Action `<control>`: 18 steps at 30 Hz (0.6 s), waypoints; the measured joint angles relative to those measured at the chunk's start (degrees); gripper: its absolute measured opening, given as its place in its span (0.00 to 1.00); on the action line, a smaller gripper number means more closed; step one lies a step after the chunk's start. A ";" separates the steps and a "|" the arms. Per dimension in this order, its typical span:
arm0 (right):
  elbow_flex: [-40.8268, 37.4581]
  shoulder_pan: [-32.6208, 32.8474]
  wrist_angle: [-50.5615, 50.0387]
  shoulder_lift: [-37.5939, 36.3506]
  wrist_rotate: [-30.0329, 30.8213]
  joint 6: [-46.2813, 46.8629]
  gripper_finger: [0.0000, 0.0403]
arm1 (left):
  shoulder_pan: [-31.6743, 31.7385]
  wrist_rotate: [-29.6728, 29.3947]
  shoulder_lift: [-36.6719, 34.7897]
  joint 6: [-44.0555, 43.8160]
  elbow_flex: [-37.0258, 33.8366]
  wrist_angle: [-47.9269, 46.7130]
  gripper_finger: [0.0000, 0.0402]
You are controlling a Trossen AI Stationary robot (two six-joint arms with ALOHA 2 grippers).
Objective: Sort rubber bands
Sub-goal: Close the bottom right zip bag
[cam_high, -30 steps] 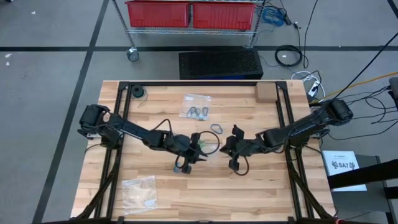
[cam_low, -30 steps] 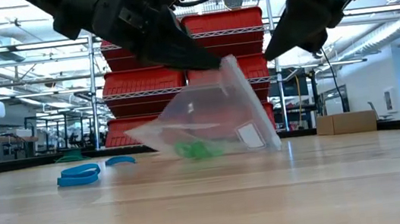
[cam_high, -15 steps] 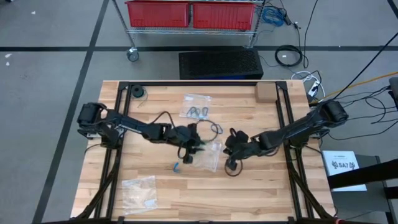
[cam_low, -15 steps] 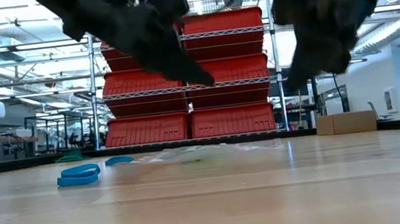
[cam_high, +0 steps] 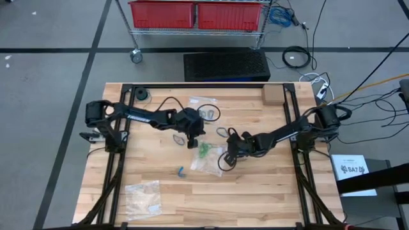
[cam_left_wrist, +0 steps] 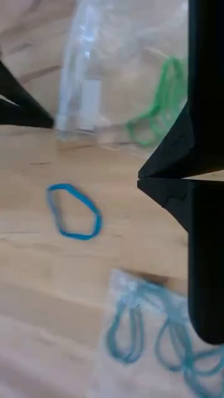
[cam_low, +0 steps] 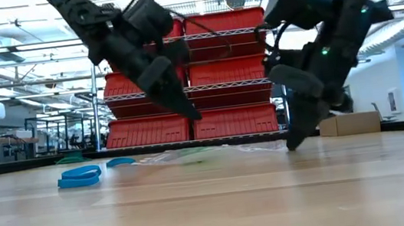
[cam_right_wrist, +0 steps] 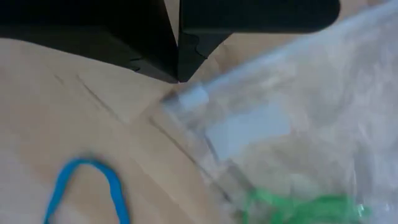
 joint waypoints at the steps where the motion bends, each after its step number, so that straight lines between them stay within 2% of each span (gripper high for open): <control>1: -0.02 -0.71 0.95 0.48 -0.77 -0.98 0.00 | 0.53 1.31 0.54 0.00 -0.01 -0.23 0.02; 4: -0.02 -3.18 4.63 1.89 -2.37 -3.77 0.00 | 1.00 3.90 2.05 0.03 -0.07 -0.45 0.01; 11: 1.18 -7.72 15.44 5.22 -6.09 -12.30 0.00 | 1.10 4.02 3.70 0.04 -0.07 -1.35 0.01; 15: 4.24 -8.53 14.57 5.80 -6.24 -18.50 0.00 | 1.00 4.14 3.70 0.04 -1.00 -3.10 0.01; 18: 6.23 -8.45 8.88 2.73 -7.16 -22.54 0.00 | 0.97 6.23 3.70 -0.54 -3.35 -3.29 0.01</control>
